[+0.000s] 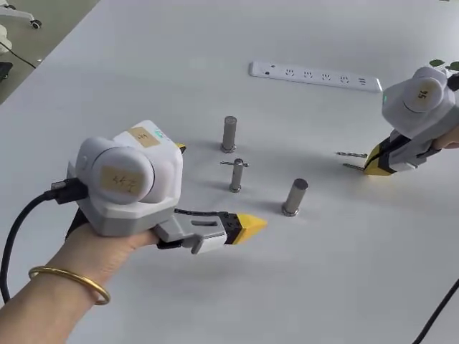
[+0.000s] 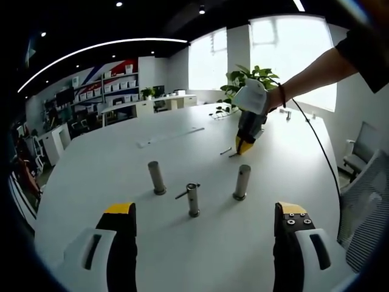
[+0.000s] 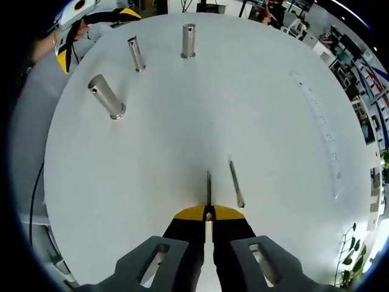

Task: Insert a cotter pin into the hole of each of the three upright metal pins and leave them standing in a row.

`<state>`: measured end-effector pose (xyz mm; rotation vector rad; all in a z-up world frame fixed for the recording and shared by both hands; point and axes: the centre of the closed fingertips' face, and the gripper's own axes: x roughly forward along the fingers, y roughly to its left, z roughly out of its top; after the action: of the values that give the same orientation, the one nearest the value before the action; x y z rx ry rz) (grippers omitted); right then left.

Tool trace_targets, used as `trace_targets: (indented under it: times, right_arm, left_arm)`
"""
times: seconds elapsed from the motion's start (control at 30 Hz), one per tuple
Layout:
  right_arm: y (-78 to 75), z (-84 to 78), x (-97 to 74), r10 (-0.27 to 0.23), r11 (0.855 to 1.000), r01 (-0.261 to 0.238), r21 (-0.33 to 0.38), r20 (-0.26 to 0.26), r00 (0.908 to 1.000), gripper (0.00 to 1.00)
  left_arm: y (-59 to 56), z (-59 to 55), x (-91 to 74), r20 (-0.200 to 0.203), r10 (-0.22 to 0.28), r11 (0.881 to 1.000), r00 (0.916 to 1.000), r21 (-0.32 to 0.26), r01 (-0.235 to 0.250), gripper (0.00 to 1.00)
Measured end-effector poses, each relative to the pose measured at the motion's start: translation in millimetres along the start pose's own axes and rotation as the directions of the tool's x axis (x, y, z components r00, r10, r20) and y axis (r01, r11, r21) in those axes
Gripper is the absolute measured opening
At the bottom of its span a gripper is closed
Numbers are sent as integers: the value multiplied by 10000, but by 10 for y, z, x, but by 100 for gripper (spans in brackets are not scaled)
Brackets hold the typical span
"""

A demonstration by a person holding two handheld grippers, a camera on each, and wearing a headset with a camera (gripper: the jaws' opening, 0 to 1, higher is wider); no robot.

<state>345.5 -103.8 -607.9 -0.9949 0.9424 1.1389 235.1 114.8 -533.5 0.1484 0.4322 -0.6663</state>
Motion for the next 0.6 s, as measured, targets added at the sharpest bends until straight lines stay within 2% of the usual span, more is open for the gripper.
trace_targets:
  times: [0.13,0.27,0.37,0.43,0.5,0.6]
  right_arm:
    - [6,6,5,-228,9991,224,-365,-102,9997,0]
    - [-2,11,5,-337,9987,333,-393,-74,9994,0]
    - [6,33,-12,-449,9984,451,-346,58,9990,0]
    - [18,49,-31,-533,9978,537,-388,120,9985,0]
    - [33,75,-59,-616,9970,626,-459,226,9978,0]
    - [46,109,-102,-802,9947,820,-627,309,9963,0]
  left_arm:
    - [3,3,-5,16,3,10000,10000,-40,-3,93]
    - [-7,-13,-3,-42,-22,10000,10000,-39,21,92]
    - [-7,-25,-12,-99,21,10000,9999,-22,-21,90]
    - [19,-2,-27,-13,187,9998,9998,64,-187,85]
    - [22,9,-31,29,193,9998,9998,-80,-193,84]
    - [20,13,-38,30,237,9997,9997,34,-237,83]
